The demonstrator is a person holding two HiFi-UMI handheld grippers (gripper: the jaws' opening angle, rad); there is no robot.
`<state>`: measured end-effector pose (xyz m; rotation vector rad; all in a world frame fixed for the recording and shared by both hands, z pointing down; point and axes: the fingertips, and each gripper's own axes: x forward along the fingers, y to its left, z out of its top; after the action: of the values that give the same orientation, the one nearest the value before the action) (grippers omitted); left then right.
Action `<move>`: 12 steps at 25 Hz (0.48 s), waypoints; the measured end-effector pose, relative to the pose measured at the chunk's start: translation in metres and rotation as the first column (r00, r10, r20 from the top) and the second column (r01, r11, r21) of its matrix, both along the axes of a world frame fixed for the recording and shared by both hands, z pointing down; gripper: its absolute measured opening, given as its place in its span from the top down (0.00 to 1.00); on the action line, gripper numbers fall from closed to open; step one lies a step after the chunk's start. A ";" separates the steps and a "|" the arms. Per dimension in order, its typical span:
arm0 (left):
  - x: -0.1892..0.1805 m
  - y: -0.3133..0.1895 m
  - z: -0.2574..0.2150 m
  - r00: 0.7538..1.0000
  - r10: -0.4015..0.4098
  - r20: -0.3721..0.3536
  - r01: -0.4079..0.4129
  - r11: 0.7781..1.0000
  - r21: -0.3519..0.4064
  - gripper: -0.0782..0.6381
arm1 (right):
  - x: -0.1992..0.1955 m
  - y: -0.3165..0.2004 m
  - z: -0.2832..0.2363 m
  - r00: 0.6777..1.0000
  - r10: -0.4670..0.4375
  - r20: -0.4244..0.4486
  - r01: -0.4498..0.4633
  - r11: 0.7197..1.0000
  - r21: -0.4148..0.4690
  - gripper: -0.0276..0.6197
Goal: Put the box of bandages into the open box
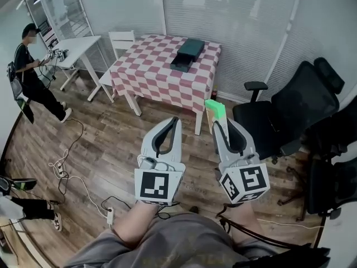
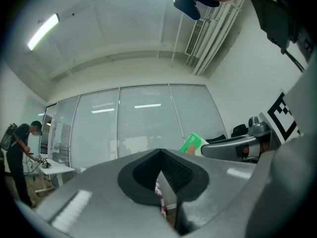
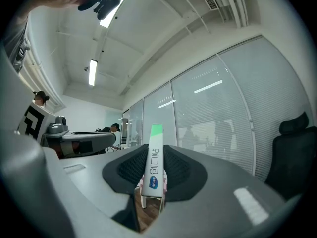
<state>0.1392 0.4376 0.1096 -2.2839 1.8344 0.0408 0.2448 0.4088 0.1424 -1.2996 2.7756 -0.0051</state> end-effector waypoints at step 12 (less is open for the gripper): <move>-0.050 -0.089 0.034 1.000 -0.007 -0.028 0.005 0.999 -0.041 0.89 | -0.049 -0.084 0.040 1.000 0.001 -0.025 -0.002 0.998 -0.066 0.77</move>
<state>0.0888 0.3482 0.1441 -2.3168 1.8728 0.0347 0.1959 0.3246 0.1820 -1.3256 2.8179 -0.0822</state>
